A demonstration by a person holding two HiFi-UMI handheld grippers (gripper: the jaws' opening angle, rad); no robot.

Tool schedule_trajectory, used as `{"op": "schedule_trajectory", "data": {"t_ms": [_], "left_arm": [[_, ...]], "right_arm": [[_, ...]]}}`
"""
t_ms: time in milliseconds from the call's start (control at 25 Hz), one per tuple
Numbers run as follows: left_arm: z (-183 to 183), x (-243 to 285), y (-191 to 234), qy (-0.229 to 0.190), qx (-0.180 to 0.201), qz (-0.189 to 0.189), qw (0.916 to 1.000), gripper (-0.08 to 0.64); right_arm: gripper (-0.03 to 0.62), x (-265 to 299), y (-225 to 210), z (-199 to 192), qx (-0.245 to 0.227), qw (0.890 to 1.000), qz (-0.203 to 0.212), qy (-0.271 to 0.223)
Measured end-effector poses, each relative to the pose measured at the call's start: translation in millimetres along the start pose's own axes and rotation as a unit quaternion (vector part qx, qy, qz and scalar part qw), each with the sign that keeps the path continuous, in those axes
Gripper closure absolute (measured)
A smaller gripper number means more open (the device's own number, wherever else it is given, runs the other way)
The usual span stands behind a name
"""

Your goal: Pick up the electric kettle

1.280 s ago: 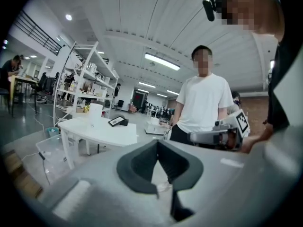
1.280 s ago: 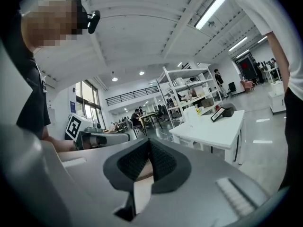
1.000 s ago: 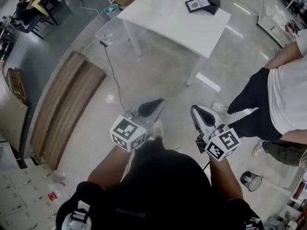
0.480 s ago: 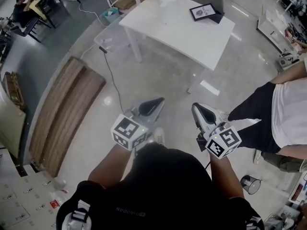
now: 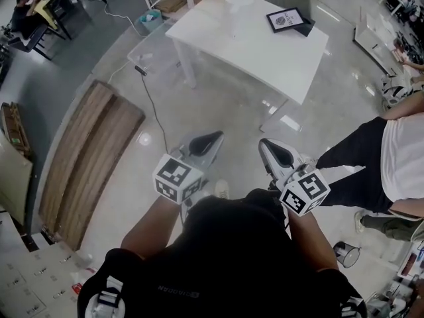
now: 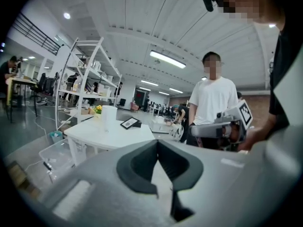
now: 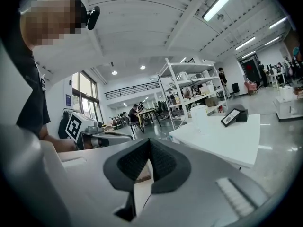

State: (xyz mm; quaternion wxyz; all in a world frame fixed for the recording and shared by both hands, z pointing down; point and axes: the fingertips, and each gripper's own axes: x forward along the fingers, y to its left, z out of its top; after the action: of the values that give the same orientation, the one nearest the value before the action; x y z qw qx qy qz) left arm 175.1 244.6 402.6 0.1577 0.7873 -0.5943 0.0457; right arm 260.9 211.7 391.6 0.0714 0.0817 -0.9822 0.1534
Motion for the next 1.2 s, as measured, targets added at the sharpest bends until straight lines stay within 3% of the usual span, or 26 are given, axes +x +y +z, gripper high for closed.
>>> {"op": "schedule_trajectory", "data": {"t_ms": [1000, 1200], "left_arm": [[-1, -3, 65, -0.009, -0.032, 0.050, 0.9982, 0.557], [7, 12, 82, -0.006, -0.031, 0.048, 0.9984, 0.557]], "right_arm": [[0.586, 74, -21, -8, 0.021, 0.999, 0.040, 0.022], [0.586, 93, -45, 0, 0.025, 0.999, 0.037, 0.020]]}}
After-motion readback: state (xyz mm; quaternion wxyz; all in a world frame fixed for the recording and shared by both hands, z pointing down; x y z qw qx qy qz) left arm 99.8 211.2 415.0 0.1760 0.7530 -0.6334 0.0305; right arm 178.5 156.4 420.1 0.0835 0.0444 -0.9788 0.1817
